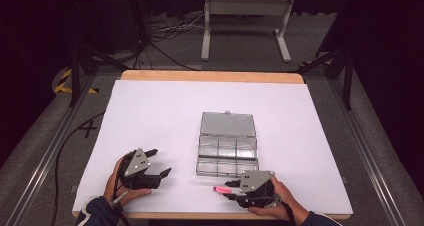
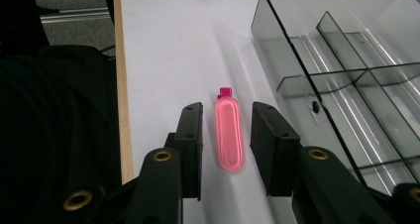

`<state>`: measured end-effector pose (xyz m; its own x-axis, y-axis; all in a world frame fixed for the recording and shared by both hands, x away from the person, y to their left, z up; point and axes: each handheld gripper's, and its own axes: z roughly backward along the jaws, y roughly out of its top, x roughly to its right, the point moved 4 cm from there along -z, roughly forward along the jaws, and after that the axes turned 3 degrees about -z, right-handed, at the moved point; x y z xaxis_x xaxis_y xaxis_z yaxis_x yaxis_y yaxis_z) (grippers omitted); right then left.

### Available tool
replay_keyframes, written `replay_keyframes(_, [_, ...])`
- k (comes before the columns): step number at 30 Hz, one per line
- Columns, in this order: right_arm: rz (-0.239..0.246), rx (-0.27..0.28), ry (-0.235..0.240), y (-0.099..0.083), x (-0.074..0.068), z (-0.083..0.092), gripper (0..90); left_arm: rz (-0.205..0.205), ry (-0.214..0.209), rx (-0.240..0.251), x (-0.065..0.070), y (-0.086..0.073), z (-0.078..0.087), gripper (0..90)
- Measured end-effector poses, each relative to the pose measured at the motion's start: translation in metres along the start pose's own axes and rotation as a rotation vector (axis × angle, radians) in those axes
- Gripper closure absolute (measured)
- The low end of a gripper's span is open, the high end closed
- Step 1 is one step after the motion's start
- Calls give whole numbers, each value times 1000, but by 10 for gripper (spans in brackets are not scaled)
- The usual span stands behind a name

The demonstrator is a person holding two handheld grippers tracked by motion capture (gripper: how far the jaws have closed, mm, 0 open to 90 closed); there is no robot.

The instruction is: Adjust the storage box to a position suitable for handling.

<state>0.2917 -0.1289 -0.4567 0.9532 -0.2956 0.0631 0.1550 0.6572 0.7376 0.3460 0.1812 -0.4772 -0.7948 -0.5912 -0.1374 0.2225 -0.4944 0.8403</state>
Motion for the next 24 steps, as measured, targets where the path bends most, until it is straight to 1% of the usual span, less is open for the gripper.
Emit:
replay_keyframes(2, [3, -6, 3, 1, 0, -5, 669, -6, 6, 1, 0, 0, 0, 232])
replay_keyframes(4, [11, -12, -1, 1, 1, -8, 670, -7, 3, -3, 0, 0, 0, 232])
replay_keyframes(5, [9, -18, 0, 1, 1, -13, 672, -6, 0, -5, 0, 0, 0, 232])
replay_keyframes(8, [18, -32, 11, 2, 0, -21, 681, -2, -2, -11, -1, 0, -1, 233])
replay_keyframes(11, [29, -46, 18, 2, -2, -27, 709, -1, -1, -12, -1, 0, -1, 232])
replay_keyframes(12, [23, -37, 20, 2, -2, -28, 721, 0, -1, -12, -1, 0, -1, 232])
replay_keyframes(13, [20, -35, 20, 3, -2, -29, 753, 0, -1, -12, -1, 0, -1, 233])
replay_keyframes(16, [32, -33, 17, 3, -3, -29, 765, 0, -2, -12, -1, 0, -1, 233])
replay_keyframes(17, [30, -36, 22, 3, -3, -29, 766, 0, -3, -11, -1, 0, -1, 233])
replay_keyframes(18, [39, -38, 25, 2, -3, -28, 766, 2, -4, -11, -1, -1, -1, 233])
replay_keyframes(20, [42, -42, 20, 3, -3, -25, 766, 2, -5, -12, -1, -1, -1, 233])
replay_keyframes(22, [30, -24, 20, 4, -1, -20, 766, 2, -3, -13, -1, 0, -1, 233])
replay_keyframes(24, [31, -8, 9, 4, 0, -13, 767, -2, -1, -19, -1, 0, -2, 233])
